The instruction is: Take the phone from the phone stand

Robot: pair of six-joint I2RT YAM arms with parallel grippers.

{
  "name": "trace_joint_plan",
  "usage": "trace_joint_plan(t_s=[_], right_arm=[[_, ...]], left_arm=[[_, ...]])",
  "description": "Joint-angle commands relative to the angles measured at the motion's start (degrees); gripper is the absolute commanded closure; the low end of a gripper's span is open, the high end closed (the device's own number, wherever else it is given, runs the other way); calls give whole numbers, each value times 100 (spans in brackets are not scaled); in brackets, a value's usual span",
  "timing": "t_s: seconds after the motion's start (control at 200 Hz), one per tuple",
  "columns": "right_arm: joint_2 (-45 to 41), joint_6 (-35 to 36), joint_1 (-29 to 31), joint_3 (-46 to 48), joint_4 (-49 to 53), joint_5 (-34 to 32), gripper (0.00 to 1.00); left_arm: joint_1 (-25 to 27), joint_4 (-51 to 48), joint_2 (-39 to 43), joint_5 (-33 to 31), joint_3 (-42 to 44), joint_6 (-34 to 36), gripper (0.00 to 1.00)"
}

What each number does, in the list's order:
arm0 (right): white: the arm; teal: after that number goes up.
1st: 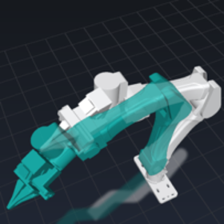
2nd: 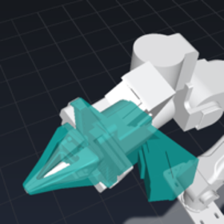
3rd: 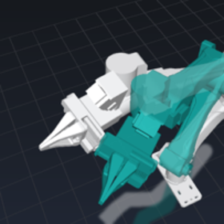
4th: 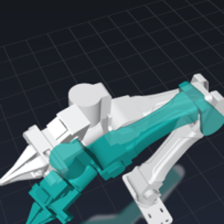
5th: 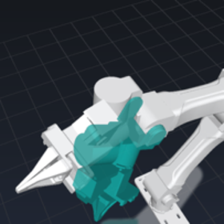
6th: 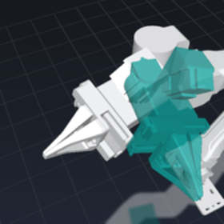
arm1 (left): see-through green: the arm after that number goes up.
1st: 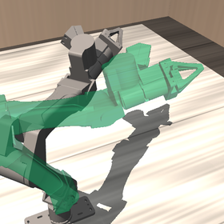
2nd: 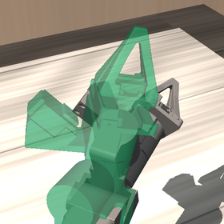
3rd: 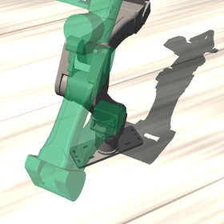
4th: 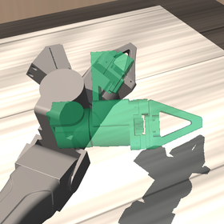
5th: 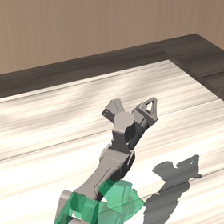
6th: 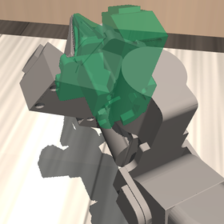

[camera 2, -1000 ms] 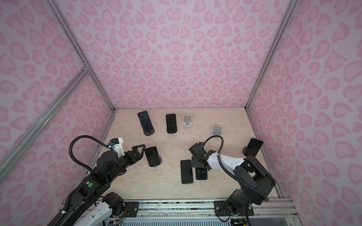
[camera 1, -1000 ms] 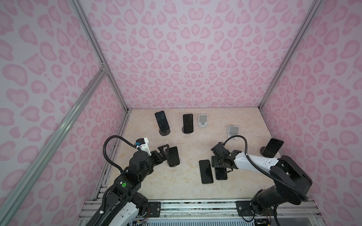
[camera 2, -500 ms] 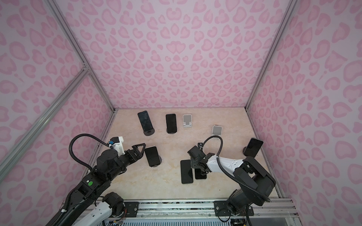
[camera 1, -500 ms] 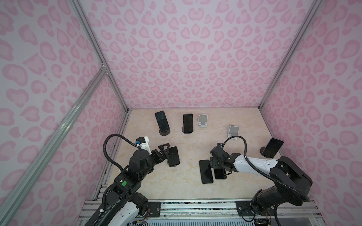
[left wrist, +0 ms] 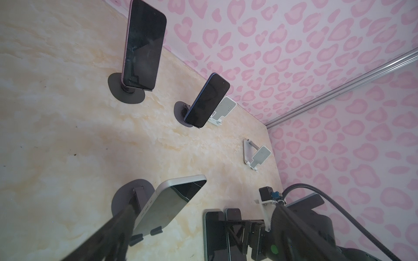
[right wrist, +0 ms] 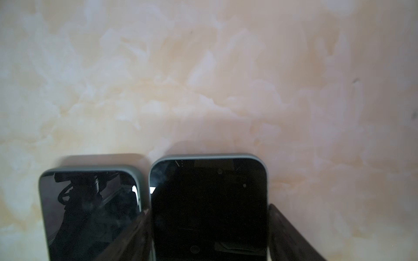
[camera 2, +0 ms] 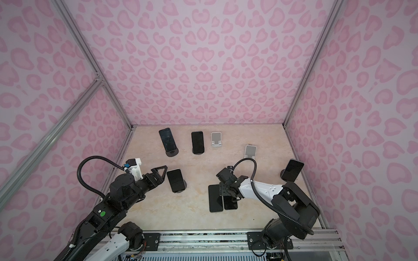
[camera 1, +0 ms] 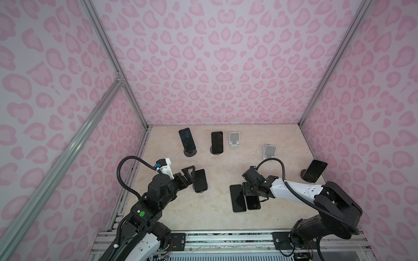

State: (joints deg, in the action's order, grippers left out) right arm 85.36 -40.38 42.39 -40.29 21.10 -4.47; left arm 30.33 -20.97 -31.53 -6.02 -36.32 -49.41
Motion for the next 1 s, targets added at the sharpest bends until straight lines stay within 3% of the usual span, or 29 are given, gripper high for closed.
trace_joint_plan(t_s=[0.0, 0.39, 0.52, 0.625, 0.785, 0.995], right_arm=[[-11, -176, 17, 55, 568, 518, 25], [-682, 382, -189, -1181, 1889, -693, 16], [-791, 771, -660, -1603, 1787, -972, 12], [-763, 1078, -1280, -1714, 1120, -1122, 7], [-122, 1478, -2227, -2343, 729, -857, 2], [1289, 2241, -3145, -3704, 1166, -204, 1]], left_arm=[[-5, -19, 14, -5, -53, -7, 2], [-3, -278, -72, 119, -235, 262, 1], [0, -292, -91, 254, -253, 273, 0], [0, -250, -115, 322, -266, 265, 0], [0, -247, -191, 663, -376, 310, 0], [0, -230, -354, 1134, -514, 470, 1]])
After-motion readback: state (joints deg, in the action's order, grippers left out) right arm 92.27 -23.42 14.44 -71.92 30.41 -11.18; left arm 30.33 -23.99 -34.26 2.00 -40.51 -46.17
